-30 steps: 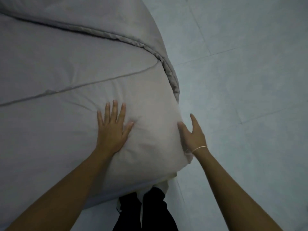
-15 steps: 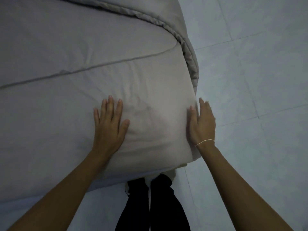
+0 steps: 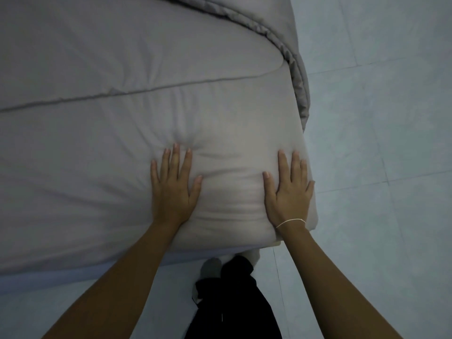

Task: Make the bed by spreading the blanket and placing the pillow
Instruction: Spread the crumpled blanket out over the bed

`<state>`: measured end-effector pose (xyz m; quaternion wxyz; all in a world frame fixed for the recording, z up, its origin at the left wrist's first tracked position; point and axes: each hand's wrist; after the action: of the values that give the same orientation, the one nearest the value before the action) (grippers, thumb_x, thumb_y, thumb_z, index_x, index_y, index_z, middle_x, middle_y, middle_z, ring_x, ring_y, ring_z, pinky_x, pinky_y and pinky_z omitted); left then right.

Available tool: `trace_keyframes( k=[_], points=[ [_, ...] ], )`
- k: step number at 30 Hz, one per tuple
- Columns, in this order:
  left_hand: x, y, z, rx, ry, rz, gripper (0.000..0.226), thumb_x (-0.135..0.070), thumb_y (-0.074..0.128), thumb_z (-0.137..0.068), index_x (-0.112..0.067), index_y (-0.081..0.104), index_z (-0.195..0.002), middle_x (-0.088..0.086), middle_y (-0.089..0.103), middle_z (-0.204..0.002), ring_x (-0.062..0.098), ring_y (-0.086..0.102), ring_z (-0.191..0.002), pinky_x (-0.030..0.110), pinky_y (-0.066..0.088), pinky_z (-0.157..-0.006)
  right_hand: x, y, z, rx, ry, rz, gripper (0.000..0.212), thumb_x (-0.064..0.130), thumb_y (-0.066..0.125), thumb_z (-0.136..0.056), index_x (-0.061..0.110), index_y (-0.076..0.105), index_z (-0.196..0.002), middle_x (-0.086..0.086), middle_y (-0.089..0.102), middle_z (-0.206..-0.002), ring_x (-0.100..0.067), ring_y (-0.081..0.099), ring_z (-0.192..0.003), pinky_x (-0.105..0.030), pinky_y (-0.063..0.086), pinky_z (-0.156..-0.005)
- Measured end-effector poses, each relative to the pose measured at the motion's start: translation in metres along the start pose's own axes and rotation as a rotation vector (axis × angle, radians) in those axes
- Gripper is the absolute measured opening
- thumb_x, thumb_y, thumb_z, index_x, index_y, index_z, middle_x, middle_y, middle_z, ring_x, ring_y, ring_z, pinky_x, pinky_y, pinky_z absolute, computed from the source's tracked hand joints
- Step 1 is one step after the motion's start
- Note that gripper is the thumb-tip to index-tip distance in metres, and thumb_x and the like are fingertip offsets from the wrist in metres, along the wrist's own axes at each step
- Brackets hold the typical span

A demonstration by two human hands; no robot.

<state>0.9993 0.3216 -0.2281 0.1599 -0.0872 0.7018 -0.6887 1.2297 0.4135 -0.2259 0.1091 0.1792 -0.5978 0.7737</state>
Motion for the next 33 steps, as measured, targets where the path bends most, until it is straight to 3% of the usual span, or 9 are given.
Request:
trace_keyframes(
  k=[5,10,15,23,28,33],
  points=[
    [-0.006,-0.01,0.01,0.1,-0.03,0.007,0.062,-0.049,0.026,-0.097,-0.016,0.024,-0.149,0.014,0.022,-0.157,0.031,0.02,-0.145,0.051,0.011,-0.118,-0.006,-0.008,0.011,0.089,0.144,0.008,0.065,0.067,0.016,-0.091,0.042,-0.001,-0.149,0.0,0.007,-0.162,-0.028,0.016,-0.146,-0.057,0.023,-0.114],
    [-0.029,-0.059,0.035,0.478,-0.026,0.028,0.07,-0.053,0.03,-0.096,-0.02,0.005,-0.152,0.013,-0.001,-0.16,0.029,-0.002,-0.148,0.053,0.001,-0.117,0.001,-0.058,0.029,0.344,0.121,0.157,0.069,0.066,0.016,-0.092,0.033,0.002,-0.151,-0.006,0.003,-0.162,-0.032,0.012,-0.147,-0.056,0.019,-0.116],
    [-0.056,-0.167,0.02,0.595,0.046,0.165,0.059,-0.038,0.038,-0.098,-0.015,0.019,-0.149,0.015,0.001,-0.16,0.03,0.007,-0.147,0.044,0.013,-0.119,0.046,-0.159,0.05,0.252,0.016,0.146,0.068,0.065,0.017,-0.093,0.031,0.01,-0.151,-0.006,0.008,-0.161,-0.03,0.012,-0.147,-0.051,0.016,-0.117],
    [-0.102,-0.348,-0.014,0.221,0.084,0.31,0.047,-0.03,0.041,-0.098,-0.015,0.035,-0.143,0.011,0.019,-0.158,0.03,0.031,-0.138,0.043,0.034,-0.11,0.094,-0.321,0.072,0.038,-0.139,0.074,0.058,0.055,0.035,-0.095,0.025,0.034,-0.144,-0.011,0.029,-0.154,-0.031,0.031,-0.139,-0.047,0.029,-0.112],
    [-0.143,-0.4,-0.055,0.012,0.07,0.351,0.044,-0.025,0.044,-0.097,-0.015,0.039,-0.14,0.01,0.032,-0.151,0.03,0.04,-0.13,0.041,0.04,-0.103,0.095,-0.377,0.035,0.018,-0.231,0.039,0.06,0.055,0.038,-0.094,0.025,0.032,-0.146,-0.009,0.03,-0.154,-0.028,0.03,-0.14,-0.044,0.029,-0.113],
    [-0.197,-0.417,-0.093,-0.025,-0.028,0.369,0.044,-0.023,0.045,-0.097,-0.015,0.04,-0.141,0.01,0.03,-0.153,0.027,0.037,-0.134,0.04,0.037,-0.106,0.072,-0.431,-0.029,0.004,-0.303,0.018,0.06,0.055,0.038,-0.094,0.025,0.031,-0.146,-0.01,0.031,-0.154,-0.029,0.031,-0.139,-0.045,0.031,-0.11]
  ],
)
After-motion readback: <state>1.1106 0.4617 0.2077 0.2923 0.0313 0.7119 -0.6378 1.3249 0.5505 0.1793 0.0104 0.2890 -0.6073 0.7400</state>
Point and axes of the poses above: each hand's wrist, its own z-axis away from the middle knuckle, its own y-axis out of the palm, x = y × z
